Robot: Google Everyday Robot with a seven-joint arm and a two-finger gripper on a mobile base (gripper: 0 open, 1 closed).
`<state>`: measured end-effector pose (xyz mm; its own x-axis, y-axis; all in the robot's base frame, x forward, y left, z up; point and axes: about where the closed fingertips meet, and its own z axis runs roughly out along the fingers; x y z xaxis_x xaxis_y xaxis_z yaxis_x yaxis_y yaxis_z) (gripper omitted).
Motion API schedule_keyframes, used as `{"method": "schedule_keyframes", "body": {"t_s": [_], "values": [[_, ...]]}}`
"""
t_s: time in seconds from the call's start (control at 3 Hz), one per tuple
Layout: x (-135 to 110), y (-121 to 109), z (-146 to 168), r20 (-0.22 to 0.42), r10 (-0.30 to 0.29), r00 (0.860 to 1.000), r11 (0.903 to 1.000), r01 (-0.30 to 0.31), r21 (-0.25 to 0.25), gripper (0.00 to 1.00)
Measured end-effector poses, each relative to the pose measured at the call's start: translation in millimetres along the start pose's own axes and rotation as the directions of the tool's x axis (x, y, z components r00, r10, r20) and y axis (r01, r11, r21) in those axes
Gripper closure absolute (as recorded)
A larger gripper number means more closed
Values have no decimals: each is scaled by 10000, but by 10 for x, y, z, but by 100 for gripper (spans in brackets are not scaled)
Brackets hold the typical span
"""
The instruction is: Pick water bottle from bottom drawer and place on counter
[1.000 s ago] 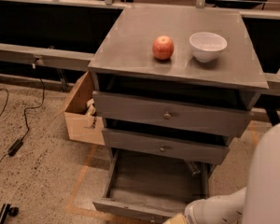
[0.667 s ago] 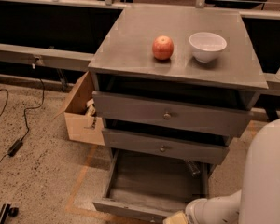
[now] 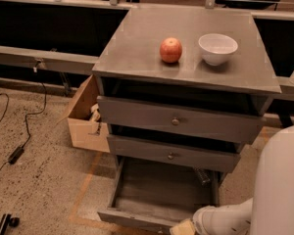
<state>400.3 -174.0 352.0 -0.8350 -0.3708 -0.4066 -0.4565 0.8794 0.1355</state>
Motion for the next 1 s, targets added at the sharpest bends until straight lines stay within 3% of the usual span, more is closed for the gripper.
{"method": "schedule_keyframes", "body": {"t_s": [0.33, 0.67, 1.0], "values": [[-229, -96, 222, 500, -602, 9969, 9982, 602, 11, 0], [-376, -247, 416, 874, -776, 9931, 9970, 780, -9, 0], [-414, -451, 623, 1424, -485, 9886, 9986, 508, -127, 0]]}}
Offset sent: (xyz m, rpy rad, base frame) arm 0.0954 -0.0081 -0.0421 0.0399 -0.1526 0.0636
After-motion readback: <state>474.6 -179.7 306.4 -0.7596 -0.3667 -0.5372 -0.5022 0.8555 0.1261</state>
